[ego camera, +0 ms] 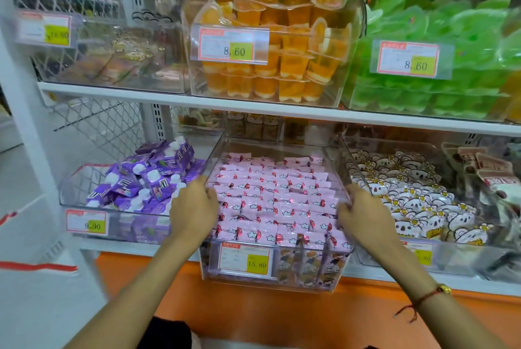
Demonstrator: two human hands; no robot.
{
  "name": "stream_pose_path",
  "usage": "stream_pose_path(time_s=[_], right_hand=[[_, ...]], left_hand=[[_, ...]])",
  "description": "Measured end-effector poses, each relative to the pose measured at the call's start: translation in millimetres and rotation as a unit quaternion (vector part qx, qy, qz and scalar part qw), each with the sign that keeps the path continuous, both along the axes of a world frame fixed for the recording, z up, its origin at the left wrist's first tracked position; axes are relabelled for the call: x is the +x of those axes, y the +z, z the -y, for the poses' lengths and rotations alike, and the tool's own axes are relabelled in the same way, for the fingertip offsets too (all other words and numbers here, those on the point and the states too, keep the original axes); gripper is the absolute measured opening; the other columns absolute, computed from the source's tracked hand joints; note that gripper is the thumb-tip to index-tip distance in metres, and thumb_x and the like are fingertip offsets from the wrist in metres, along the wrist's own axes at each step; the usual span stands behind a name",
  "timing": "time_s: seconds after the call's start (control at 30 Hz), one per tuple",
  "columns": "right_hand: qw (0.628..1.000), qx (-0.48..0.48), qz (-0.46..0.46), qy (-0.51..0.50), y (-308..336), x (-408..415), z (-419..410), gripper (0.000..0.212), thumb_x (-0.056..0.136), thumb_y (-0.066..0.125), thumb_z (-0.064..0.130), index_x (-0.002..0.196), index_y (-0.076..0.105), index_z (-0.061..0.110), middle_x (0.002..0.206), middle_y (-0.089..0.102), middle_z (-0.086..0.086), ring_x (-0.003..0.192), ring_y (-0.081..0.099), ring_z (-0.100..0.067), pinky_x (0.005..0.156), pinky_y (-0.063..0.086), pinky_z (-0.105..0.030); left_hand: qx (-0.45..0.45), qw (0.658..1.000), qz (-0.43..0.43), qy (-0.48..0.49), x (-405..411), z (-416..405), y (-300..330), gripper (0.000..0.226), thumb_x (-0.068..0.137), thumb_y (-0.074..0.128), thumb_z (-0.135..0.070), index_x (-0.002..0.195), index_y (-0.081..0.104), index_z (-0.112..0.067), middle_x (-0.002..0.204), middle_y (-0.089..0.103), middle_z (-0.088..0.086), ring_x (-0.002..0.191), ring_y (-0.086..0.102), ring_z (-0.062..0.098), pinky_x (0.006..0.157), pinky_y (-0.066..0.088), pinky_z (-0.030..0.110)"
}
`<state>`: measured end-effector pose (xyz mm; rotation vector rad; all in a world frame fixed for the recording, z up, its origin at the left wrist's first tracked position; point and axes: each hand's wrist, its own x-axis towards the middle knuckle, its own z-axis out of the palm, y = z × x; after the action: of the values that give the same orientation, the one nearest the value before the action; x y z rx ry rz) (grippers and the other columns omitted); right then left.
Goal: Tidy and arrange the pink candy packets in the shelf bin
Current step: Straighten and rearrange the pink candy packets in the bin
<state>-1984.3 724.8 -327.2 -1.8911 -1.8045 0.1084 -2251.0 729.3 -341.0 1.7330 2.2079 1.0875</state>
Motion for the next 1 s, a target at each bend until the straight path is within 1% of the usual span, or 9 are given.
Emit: stream_pose_path(time_s=[0.13,0.23,0.3,0.47,0.7,0.8,0.9,0.93,1.0], right_hand=[[0.998,0.035,-0.059,0.0,2,1,4,0.02,0.086,0.052,0.008,0.096,0.068,0.014,0.054,0.064,-0.002,0.048,0.057,-0.018,0.044,0.033,-0.018],[0.994,0.074,-0.084,-0.005,7,0,3,0.024,0.086,0.053,0.007,0.1,0.071,0.015,0.054,0.065,-0.003,0.051,0.061,-0.022,0.046,0.04,-0.019],[0.99,0.101,-0.096,-0.012,12,2,-1,0.023,0.087,0.054,0.009,0.1,0.072,0.015,0.053,0.064,-0.002,0.051,0.061,-0.024,0.051,0.049,-0.025],[0.985,0.156,-0.076,-0.007,17,8,-16,0.018,0.088,0.052,0.01,0.093,0.069,0.014,0.05,0.063,-0.001,0.048,0.061,-0.023,0.053,0.053,-0.035],[0.994,0.103,-0.023,-0.01,-3,13,-33,0.014,0.089,0.05,0.01,0.09,0.064,0.008,0.065,0.069,-0.012,0.07,0.065,-0.034,0.062,0.051,-0.038],[0.997,0.075,-0.003,-0.015,0,16,-35,0.019,0.091,0.052,0.013,0.105,0.062,0.005,0.081,0.07,-0.017,0.082,0.065,-0.035,0.064,0.046,-0.034],[0.984,0.158,0.057,0.067,-1,5,-15,0.046,0.093,0.053,0.035,0.13,0.047,0.009,0.114,0.061,-0.015,0.108,0.054,-0.03,0.078,0.042,-0.033],[0.974,0.165,0.073,0.135,-2,-1,-3,0.054,0.091,0.052,0.048,0.133,0.044,0.015,0.121,0.058,-0.008,0.114,0.049,-0.025,0.085,0.041,-0.033],[0.952,0.104,0.15,0.244,-8,-5,14,0.071,0.083,0.048,0.068,0.139,0.039,0.025,0.133,0.05,0.002,0.124,0.041,-0.018,0.1,0.036,-0.034]], left_hand=[[0.061,0.997,0.041,0.008,0,-2,-6,0.025,0.097,0.049,-0.022,0.085,0.065,-0.005,0.072,0.063,0.014,0.078,0.061,0.04,0.059,0.037,0.035],[0.091,0.995,0.035,-0.002,-3,-8,-3,0.036,0.096,0.049,-0.022,0.065,0.053,-0.005,0.053,0.051,0.009,0.062,0.052,0.037,0.049,0.03,0.033],[0.113,0.993,0.044,-0.001,-4,-14,0,0.033,0.095,0.051,-0.022,0.067,0.058,-0.006,0.053,0.053,0.009,0.063,0.054,0.037,0.054,0.036,0.035],[0.152,0.987,0.05,0.005,5,-34,7,0.021,0.093,0.052,-0.018,0.081,0.066,-0.007,0.067,0.064,0.016,0.073,0.06,0.038,0.055,0.031,0.034],[0.119,0.993,0.014,-0.018,16,-40,-2,0.024,0.098,0.046,-0.019,0.094,0.065,-0.006,0.083,0.066,0.02,0.086,0.059,0.043,0.059,0.031,0.036],[0.085,0.994,0.037,-0.053,13,-38,3,0.024,0.099,0.043,-0.018,0.101,0.065,-0.007,0.084,0.066,0.02,0.086,0.06,0.042,0.059,0.034,0.037],[0.017,0.987,0.108,-0.117,9,-30,4,0.034,0.099,0.042,-0.01,0.131,0.053,-0.011,0.117,0.059,0.029,0.104,0.057,0.044,0.074,0.043,0.044],[0.004,0.983,0.126,-0.129,6,-25,2,0.037,0.099,0.042,-0.011,0.135,0.049,-0.013,0.129,0.055,0.025,0.11,0.055,0.04,0.083,0.044,0.044],[0.013,0.982,0.142,-0.125,2,-15,-4,0.034,0.099,0.044,-0.019,0.132,0.051,-0.018,0.128,0.059,0.007,0.104,0.058,0.025,0.082,0.045,0.034]])
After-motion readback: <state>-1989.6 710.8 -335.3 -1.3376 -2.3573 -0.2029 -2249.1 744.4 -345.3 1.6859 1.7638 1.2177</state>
